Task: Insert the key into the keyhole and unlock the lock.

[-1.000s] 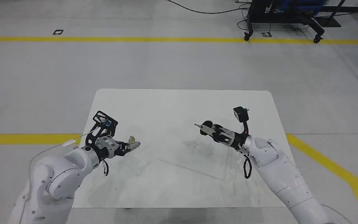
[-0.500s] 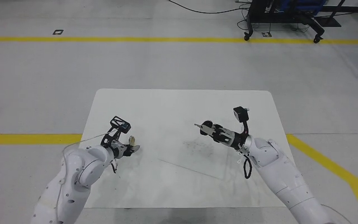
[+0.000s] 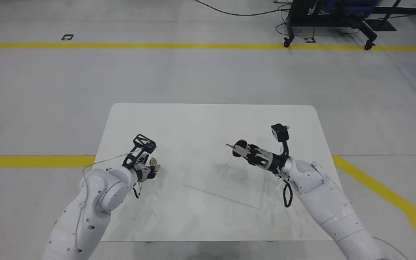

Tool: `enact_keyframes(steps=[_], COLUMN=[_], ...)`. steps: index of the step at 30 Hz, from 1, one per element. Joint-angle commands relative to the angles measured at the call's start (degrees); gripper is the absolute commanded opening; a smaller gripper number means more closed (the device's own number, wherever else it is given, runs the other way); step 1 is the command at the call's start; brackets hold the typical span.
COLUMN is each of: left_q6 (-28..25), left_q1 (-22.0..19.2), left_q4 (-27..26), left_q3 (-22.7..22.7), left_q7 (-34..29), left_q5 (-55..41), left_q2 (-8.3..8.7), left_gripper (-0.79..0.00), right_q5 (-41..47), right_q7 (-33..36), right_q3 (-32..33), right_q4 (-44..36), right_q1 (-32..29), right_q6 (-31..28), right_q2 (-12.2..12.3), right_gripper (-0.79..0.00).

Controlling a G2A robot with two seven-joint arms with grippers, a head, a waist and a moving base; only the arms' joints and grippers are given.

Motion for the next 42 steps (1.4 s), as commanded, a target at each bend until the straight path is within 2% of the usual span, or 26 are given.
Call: enact_keyframes(steps=[1, 9, 13, 14, 15, 33, 34, 36, 37, 40, 42], left_q6=[0.3, 2.1, 1.8, 1.7, 1.7, 1.0, 1.0, 1.2, 1.2, 1.4, 1.5], left_q1=[-0.4, -1.7, -2.4, -2.5, -2.6, -2.8, -2.8, -2.8, -2.8, -2.8, -2.7], left_q4=[0.3, 2.0, 2.9, 3.1, 3.2, 4.7, 4.7, 4.8, 4.8, 4.8, 4.7], left_q3=[0.3, 0.8, 1.3, 1.3, 1.4, 1.3, 1.3, 1.3, 1.3, 1.4, 1.4], left_q7=[-0.2, -1.6, -2.1, -2.2, -2.2, -0.7, -0.6, -0.6, -0.6, -0.5, -0.4], left_q5=[0.1, 0.1, -0.3, -0.3, -0.4, -2.3, -2.3, -2.4, -2.4, -2.4, -2.4], left_q2=[-0.07, -0.32, -0.44, -0.46, -0.48, -0.68, -0.68, -0.71, -0.72, -0.75, -0.77], left_gripper=[-0.456, -0.489, -0.616, -0.748, -0.785, -0.785, -0.674, -0.348, -0.262, -0.191, -0.212], right_q5=[0.0, 0.0, 0.0, 0.0, 0.0, 0.0, 0.0, 0.0, 0.0, 0.0, 0.0], right_q7=[0.0, 0.0, 0.0, 0.0, 0.0, 0.0, 0.0, 0.0, 0.0, 0.0, 0.0], right_q3=[0.0, 0.0, 0.0, 0.0, 0.0, 0.0, 0.0, 0.0, 0.0, 0.0, 0.0], right_q4=[0.0, 0.0, 0.0, 0.0, 0.0, 0.0, 0.0, 0.0, 0.0, 0.0, 0.0], right_q1=[0.0, 0.0, 0.0, 0.0, 0.0, 0.0, 0.0, 0.0, 0.0, 0.0, 0.0], right_q6=[0.0, 0.0, 0.0, 0.0, 0.0, 0.0, 0.0, 0.0, 0.0, 0.0, 0.0], right_q2=[0.0, 0.0, 0.0, 0.0, 0.0, 0.0, 0.0, 0.0, 0.0, 0.0, 0.0], right_gripper=[-0.785, -0.785, -0.785, -0.785, -0.785, -0.785, -0.785, -0.785, -0.785, -0.785, -0.785])
